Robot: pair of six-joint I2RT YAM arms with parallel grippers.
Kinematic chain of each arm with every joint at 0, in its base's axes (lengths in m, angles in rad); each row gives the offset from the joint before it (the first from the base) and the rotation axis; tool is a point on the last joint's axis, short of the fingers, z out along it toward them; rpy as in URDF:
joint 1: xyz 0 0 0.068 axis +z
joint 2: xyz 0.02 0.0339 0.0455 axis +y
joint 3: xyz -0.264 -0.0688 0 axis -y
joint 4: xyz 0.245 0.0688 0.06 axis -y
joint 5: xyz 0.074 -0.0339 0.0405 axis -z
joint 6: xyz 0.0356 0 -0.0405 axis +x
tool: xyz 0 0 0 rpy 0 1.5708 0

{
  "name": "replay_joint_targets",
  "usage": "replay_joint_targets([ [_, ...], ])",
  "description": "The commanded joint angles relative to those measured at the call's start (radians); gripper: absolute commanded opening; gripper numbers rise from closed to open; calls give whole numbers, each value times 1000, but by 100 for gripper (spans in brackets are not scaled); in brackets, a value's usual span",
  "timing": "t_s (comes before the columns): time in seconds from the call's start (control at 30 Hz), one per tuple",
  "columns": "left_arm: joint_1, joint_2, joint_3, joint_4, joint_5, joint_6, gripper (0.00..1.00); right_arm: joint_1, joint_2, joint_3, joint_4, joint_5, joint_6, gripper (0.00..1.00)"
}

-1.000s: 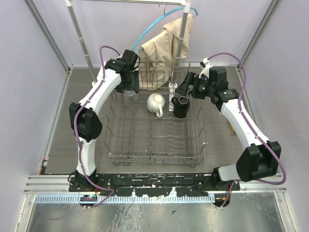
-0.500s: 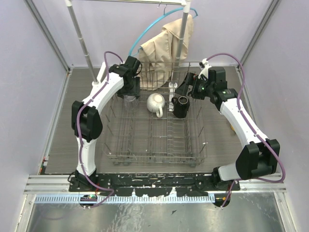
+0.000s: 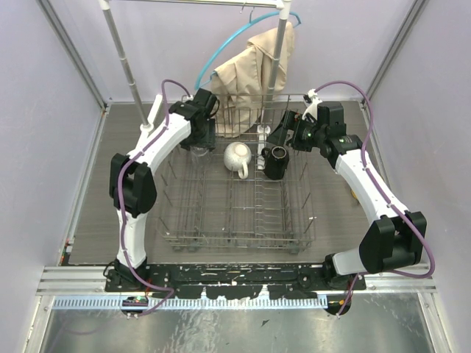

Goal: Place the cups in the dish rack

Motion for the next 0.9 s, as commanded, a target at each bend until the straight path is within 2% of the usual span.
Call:
replay_joint_targets([
  [0.0,-4,-13,-57,56,-43,-6,11,-4,-2,13,38,-8,-24,92],
  [0.1,-7,-22,-93,71,-44,-13,16,-3,1,16,34,-6,-26,92],
  [0.23,-8,-41,-122,89,-33,-20,32,-3,3,22,26,-3,-27,92],
  [0.37,-9,-68,-149,107,-27,-27,57,-4,8,30,22,-7,-27,92],
  [0.5,-8,-83,-161,121,-11,-15,75,-3,10,32,20,-11,-24,92],
  [0.7,-9,-85,-141,131,21,1,86,-4,6,30,15,-11,-24,92],
  [0.8,-9,-89,-134,131,28,5,87,-3,4,35,7,-9,-25,92],
  [0.87,-8,-112,-146,149,28,3,91,-4,2,39,1,-6,-25,92],
])
